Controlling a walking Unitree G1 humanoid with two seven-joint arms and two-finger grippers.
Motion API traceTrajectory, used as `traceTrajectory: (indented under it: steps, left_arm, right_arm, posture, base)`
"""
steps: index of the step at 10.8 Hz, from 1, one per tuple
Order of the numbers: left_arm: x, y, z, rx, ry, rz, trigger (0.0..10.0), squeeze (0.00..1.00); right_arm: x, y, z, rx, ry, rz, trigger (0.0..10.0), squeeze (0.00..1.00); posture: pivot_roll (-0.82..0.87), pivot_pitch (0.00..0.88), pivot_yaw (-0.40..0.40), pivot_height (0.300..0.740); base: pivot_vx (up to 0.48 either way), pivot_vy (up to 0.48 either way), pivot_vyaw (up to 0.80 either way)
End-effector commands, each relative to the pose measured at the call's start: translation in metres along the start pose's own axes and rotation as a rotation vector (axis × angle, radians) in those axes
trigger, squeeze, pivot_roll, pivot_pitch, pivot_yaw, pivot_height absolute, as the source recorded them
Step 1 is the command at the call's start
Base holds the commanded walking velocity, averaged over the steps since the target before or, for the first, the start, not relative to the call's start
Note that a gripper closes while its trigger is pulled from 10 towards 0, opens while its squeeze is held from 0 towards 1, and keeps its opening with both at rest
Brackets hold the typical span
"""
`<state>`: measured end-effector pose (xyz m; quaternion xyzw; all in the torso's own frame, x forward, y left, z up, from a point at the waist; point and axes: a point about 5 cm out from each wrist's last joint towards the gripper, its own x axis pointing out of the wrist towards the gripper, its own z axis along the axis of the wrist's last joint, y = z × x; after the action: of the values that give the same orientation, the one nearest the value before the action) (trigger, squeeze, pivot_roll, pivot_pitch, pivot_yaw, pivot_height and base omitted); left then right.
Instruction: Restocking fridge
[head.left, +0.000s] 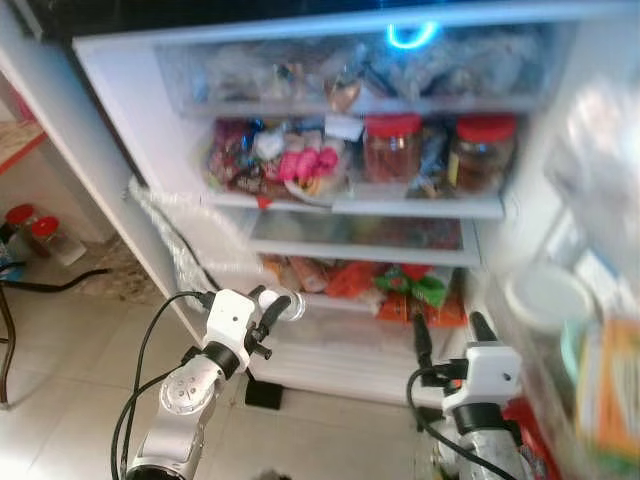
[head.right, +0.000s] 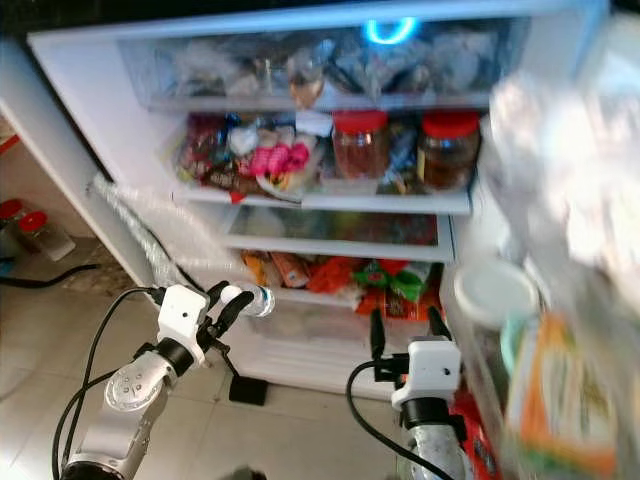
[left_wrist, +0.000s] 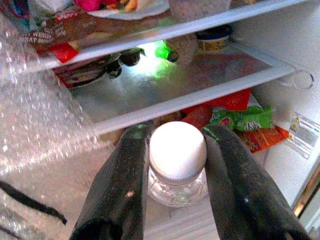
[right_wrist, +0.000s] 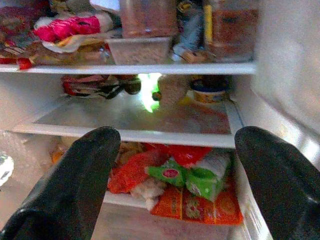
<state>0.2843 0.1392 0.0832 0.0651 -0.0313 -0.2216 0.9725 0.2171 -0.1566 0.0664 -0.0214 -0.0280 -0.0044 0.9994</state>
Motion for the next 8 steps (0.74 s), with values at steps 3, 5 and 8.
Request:
traceTrajectory:
  steps: [3, 5, 8]
  left_arm:
    - [-0.0018, 0.0065, 0.0035, 0.009, -0.015, 0.014, 10.0, 0.00]
    - [-0.0014, 0.0066, 0.0038, 0.010, -0.015, 0.014, 10.0, 0.00]
    - [-0.0009, 0.0064, 0.0041, 0.010, -0.016, 0.014, 10.0, 0.00]
  right_arm:
    - [-0.0014, 0.0010, -0.0028, 0.010, 0.014, -0.003, 10.0, 0.00]
    - [-0.0012, 0.0013, -0.0028, 0.011, 0.013, -0.001, 10.0, 0.00]
    - [-0.0007, 0.0036, -0.0021, 0.019, 0.009, 0.011, 10.0, 0.00]
  posture:
    - [-0.21, 0.056, 0.133, 0.660]
    - [-0.21, 0.056, 0.133, 0.660]
    - [-0.21, 0.053, 0.134, 0.660]
  base:
    - [0.000, 0.000, 0.00]
    - [0.000, 0.000, 0.00]
    - [0.000, 0.000, 0.00]
